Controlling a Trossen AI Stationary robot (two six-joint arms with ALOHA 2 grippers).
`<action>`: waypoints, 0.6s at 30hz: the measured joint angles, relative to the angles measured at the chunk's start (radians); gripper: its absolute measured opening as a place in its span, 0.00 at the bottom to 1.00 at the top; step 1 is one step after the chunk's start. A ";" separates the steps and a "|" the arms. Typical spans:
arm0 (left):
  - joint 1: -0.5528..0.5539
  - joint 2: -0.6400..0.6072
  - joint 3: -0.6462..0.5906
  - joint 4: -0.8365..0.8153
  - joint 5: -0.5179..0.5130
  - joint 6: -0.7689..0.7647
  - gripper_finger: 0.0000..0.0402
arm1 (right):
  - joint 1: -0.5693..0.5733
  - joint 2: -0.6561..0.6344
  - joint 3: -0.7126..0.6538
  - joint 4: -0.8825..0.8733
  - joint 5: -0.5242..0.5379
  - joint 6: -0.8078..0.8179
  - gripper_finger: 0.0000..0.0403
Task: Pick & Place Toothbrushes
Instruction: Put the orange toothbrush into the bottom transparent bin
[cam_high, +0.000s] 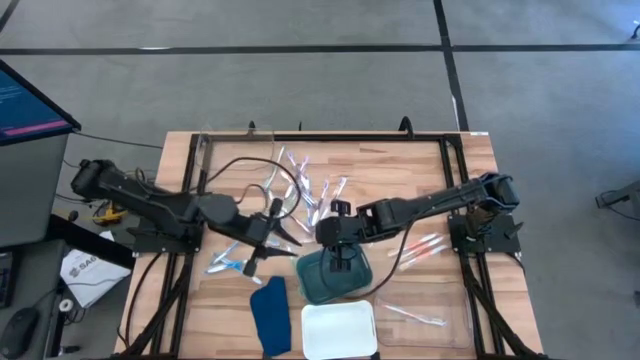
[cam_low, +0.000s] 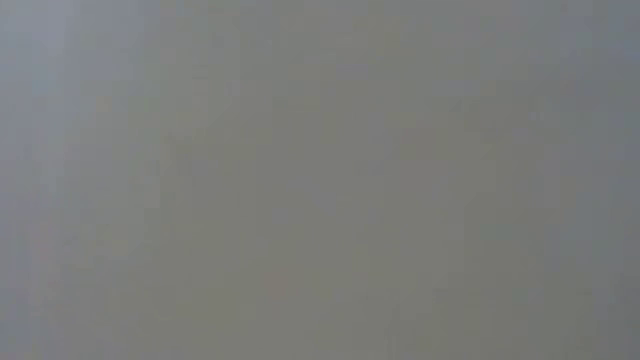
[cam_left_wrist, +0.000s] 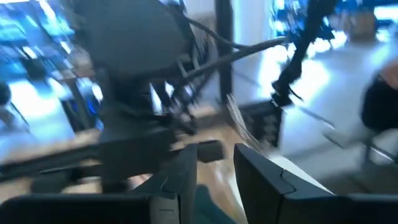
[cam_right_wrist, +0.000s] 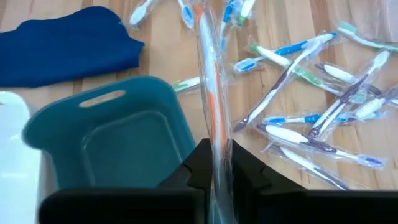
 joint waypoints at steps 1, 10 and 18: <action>0.000 -0.007 -0.044 0.080 -0.009 0.002 0.25 | 0.004 0.000 0.000 0.000 0.000 -0.002 0.05; 0.018 -0.022 -0.217 0.596 -0.115 0.040 0.25 | 0.000 0.000 0.000 0.120 0.004 -0.026 0.05; 0.023 -0.047 -0.218 0.552 -0.120 0.061 0.25 | 0.010 0.000 0.000 0.139 0.003 0.056 0.03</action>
